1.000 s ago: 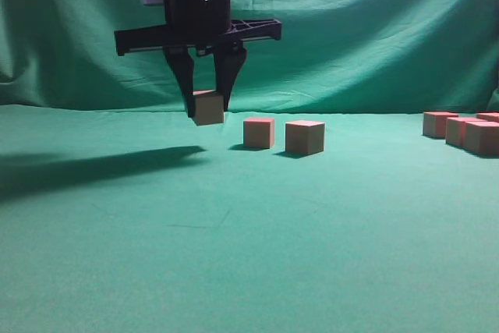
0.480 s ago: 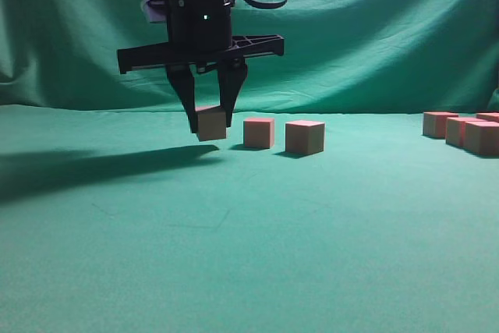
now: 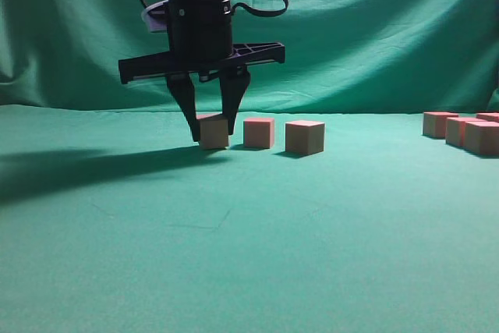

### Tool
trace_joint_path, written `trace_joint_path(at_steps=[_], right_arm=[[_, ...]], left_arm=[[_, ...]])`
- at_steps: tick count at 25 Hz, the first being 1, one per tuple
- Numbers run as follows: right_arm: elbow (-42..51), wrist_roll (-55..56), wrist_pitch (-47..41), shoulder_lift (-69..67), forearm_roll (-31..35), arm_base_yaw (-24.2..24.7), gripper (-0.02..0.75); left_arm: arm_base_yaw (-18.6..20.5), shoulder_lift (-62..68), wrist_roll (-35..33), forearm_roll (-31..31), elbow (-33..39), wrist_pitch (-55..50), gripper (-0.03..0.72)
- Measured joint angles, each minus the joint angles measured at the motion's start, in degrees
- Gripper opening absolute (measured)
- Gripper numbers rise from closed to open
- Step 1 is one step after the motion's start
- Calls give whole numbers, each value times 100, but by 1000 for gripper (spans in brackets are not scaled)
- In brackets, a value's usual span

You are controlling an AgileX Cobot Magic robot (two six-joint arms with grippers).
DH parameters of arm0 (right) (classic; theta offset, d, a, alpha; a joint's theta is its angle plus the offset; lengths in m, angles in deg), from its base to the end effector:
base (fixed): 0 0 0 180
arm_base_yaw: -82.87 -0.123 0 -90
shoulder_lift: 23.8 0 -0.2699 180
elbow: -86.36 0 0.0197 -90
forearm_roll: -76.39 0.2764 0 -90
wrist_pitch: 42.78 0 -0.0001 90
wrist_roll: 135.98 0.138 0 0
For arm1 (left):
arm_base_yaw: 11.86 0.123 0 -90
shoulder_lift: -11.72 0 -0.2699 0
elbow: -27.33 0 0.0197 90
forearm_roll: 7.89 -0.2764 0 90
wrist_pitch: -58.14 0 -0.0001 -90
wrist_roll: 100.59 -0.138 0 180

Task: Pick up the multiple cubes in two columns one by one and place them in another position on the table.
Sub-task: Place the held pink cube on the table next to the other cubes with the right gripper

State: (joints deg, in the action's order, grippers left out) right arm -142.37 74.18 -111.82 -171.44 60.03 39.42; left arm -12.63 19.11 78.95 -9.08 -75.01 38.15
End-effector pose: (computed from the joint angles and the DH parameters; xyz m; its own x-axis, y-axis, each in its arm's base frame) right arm 0.4124 0.3406 0.1143 -0.9000 -0.3085 -0.3079 -0.2769 0.9502 -0.1429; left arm 0.1393 -0.0009 0.1653 -0.2591 0.0310 -0.9653 0.0137 0.9995 0.0284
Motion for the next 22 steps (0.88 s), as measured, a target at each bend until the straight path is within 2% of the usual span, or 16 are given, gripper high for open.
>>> trace_joint_path(at_steps=[3,5,7,8,10,11,12,22], right_arm=[[0,0,0,0,0,0,249],[0,-54,0,0,0,0,302],[0,-82,10,0,0,0,298],[0,-92,10,0,0,0,351],[0,-92,10,0,0,0,351],[-2,-92,10,0,0,0,399],[-12,-103,10,0,0,0,407],[-411,-234,-18,-11,-24,0,401]], left_arm=[[0,0,0,0,0,0,0],[0,0,0,0,0,0,0],[0,0,0,0,0,0,0],[0,0,0,0,0,0,0],[0,0,0,0,0,0,0],[0,0,0,0,0,0,0],[0,0,0,0,0,0,0],[0,0,0,0,0,0,0]])
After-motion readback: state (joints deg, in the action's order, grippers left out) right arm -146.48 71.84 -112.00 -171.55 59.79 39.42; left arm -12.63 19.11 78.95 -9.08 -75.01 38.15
